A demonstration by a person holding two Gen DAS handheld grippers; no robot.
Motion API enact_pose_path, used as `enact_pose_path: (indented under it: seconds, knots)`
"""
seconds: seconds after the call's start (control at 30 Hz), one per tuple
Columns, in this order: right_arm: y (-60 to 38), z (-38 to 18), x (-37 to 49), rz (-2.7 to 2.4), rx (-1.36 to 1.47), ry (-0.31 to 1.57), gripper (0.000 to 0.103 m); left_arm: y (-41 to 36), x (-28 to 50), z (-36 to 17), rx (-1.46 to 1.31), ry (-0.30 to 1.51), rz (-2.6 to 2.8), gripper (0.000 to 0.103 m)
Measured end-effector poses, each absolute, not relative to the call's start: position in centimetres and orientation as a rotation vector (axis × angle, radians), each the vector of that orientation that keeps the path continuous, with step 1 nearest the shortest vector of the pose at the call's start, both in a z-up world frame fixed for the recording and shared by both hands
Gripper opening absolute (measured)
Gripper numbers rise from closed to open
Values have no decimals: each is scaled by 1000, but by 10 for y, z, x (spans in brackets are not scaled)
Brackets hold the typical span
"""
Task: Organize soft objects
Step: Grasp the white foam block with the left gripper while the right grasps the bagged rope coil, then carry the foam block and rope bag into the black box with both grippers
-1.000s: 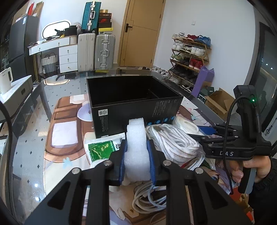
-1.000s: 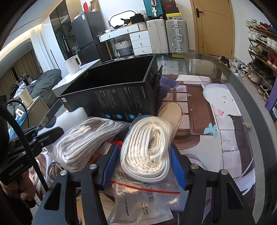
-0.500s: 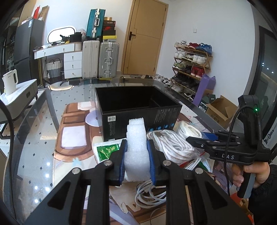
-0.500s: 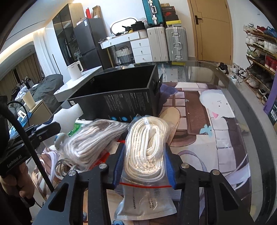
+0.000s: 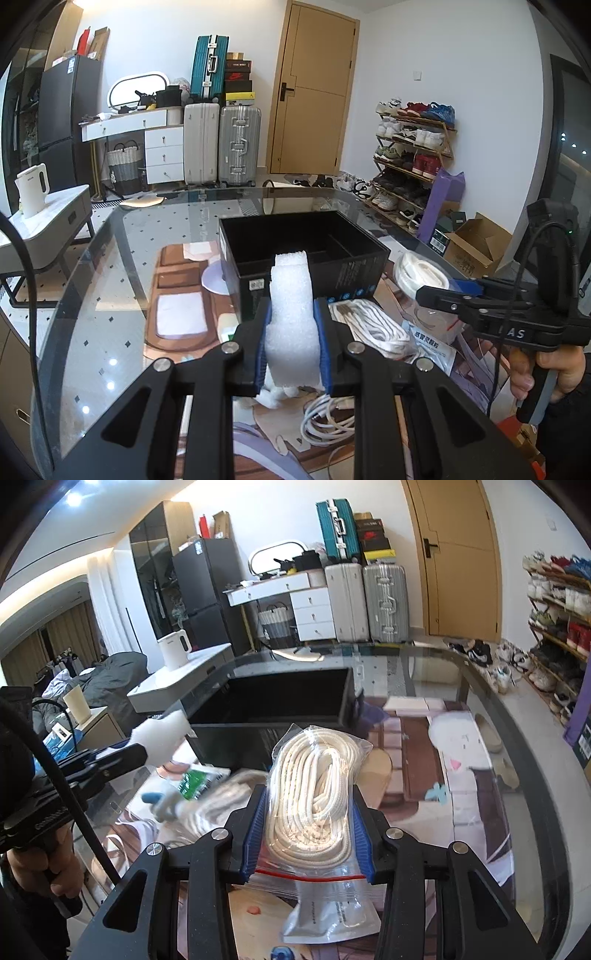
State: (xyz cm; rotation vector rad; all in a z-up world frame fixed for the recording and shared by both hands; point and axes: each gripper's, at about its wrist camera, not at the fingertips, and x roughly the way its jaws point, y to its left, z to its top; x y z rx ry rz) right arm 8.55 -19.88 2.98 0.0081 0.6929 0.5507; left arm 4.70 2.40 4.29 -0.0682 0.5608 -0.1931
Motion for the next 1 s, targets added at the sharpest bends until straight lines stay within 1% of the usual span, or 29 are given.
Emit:
enact_pose_path:
  seconds: [0.27,0.7,1.0]
  knots:
    - [-186,59,87,594,-28,641,42,28,55,50,-65,534,-162,20]
    - [-165,76,112,647,-66,618,42,31,74,64,-31,509,-127,20]
    - [-162,81,138,680,-56,628,42,32,95,64,-33,509,-120,20]
